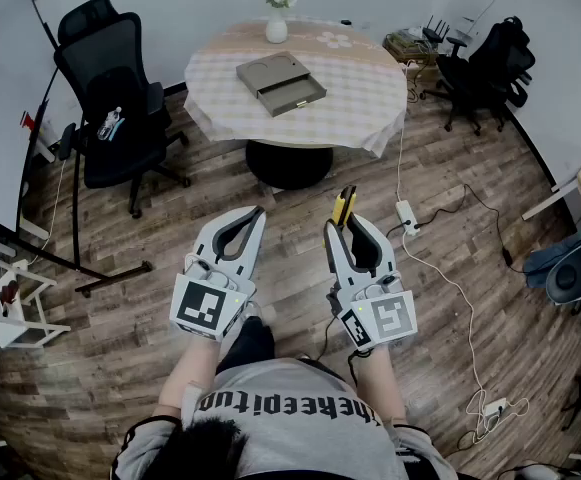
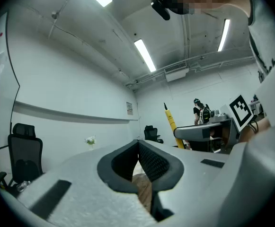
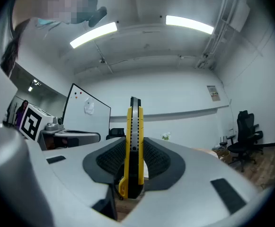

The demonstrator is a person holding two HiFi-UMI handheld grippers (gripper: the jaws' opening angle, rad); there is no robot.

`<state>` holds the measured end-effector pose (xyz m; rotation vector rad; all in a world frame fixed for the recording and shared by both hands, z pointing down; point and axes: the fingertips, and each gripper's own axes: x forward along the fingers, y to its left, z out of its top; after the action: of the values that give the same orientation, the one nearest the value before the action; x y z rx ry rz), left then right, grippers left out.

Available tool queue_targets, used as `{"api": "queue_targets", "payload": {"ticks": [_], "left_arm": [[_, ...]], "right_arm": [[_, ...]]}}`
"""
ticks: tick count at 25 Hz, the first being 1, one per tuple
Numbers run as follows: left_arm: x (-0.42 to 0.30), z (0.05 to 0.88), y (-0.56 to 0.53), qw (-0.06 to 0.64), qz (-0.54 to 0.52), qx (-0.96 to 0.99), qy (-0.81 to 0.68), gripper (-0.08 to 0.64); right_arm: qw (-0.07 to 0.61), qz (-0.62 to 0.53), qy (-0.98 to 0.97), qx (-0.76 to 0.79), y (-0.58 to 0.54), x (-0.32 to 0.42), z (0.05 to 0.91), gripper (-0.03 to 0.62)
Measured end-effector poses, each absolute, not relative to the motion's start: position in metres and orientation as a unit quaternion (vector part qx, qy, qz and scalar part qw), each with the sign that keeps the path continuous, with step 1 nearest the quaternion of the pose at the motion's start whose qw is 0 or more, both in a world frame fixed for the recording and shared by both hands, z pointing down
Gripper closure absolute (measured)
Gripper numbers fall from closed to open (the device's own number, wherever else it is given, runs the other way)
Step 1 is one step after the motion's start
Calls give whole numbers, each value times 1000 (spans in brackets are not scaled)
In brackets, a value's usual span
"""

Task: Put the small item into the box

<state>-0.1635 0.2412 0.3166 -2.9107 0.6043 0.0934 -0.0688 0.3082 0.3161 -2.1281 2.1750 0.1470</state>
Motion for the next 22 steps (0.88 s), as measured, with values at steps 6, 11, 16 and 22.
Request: {"api": "queue_targets", "payload": {"ticks": [6, 11, 16, 22], "left_arm": [[-161, 313, 227, 82, 34, -976, 201, 545], [-161, 319, 214, 79, 27, -976, 200, 545], [-161, 318, 195, 78, 31, -976, 199, 545], [-158, 317, 163, 78, 29, -977, 197, 545]], "right_arm": [[46, 48, 712, -699, 294, -68, 313, 476], [46, 47, 709, -702, 282, -67, 315, 474], [44, 48, 707, -704, 266, -67, 317, 474], [43, 51, 704, -707, 235, -66, 318, 474]]}}
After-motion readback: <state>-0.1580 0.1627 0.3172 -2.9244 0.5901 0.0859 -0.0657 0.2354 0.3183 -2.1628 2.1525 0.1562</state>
